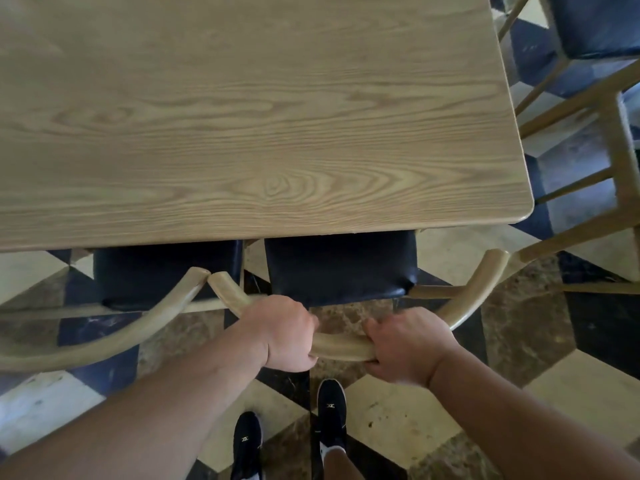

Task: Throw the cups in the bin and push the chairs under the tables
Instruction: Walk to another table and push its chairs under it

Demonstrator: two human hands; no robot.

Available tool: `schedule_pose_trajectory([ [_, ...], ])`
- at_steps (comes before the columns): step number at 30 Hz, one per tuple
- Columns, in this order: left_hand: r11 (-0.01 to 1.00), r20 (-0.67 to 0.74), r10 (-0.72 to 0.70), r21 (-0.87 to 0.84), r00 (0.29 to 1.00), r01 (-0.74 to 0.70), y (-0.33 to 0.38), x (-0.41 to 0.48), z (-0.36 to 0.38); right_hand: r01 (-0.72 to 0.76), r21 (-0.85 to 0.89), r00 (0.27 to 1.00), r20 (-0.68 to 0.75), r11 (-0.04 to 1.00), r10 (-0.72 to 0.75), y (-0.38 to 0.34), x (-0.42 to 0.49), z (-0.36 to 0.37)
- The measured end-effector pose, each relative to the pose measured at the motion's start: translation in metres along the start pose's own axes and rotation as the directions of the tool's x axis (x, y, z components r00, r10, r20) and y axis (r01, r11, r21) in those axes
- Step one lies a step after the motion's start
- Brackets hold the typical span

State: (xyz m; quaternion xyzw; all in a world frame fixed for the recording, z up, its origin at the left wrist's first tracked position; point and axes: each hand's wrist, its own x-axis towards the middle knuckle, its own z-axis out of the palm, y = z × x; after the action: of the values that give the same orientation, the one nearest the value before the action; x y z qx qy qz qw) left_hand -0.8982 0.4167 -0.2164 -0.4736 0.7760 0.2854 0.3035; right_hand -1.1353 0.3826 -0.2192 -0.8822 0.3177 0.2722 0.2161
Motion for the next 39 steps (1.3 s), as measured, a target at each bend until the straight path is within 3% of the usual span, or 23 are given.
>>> schedule_pose_trajectory([
  [9,0.998,-0.042,0.032,-0.049,0.999,-0.034,0.0,-0.004,0.001,-0.046,-0.032,0.999,0.015,0.998,0.046,-0.003,0.001,0.0],
  [15,0.998,-0.189,0.036,-0.038,0.981,-0.044,0.0,-0.014,0.009,-0.208,-0.026,0.975,0.068,0.978,0.209,-0.022,0.0,-0.009],
  [20,0.993,-0.454,-0.118,-0.081,0.883,0.091,-0.021,-0.041,0.047,-0.28,0.01,0.954,0.114,0.96,0.277,-0.067,0.008,-0.025],
  [24,0.954,-0.58,-0.298,-0.206,0.758,0.217,-0.095,-0.089,0.083,-0.242,0.2,0.97,0.028,0.949,0.242,-0.143,0.053,-0.042],
  [27,0.854,-0.409,-0.498,-0.385,0.765,0.35,-0.144,-0.119,0.104,-0.264,0.273,0.957,-0.044,0.925,0.286,-0.181,0.092,-0.053],
  [30,0.779,-0.205,-0.507,-0.525,0.837,0.343,-0.166,-0.123,0.11,-0.275,0.286,0.941,-0.115,0.918,0.318,-0.188,0.115,-0.055],
  [39,0.747,-0.126,-0.502,-0.562,0.855,0.356,-0.173,-0.111,0.108,-0.284,0.259,0.938,-0.124,0.923,0.323,-0.185,0.121,-0.051],
])
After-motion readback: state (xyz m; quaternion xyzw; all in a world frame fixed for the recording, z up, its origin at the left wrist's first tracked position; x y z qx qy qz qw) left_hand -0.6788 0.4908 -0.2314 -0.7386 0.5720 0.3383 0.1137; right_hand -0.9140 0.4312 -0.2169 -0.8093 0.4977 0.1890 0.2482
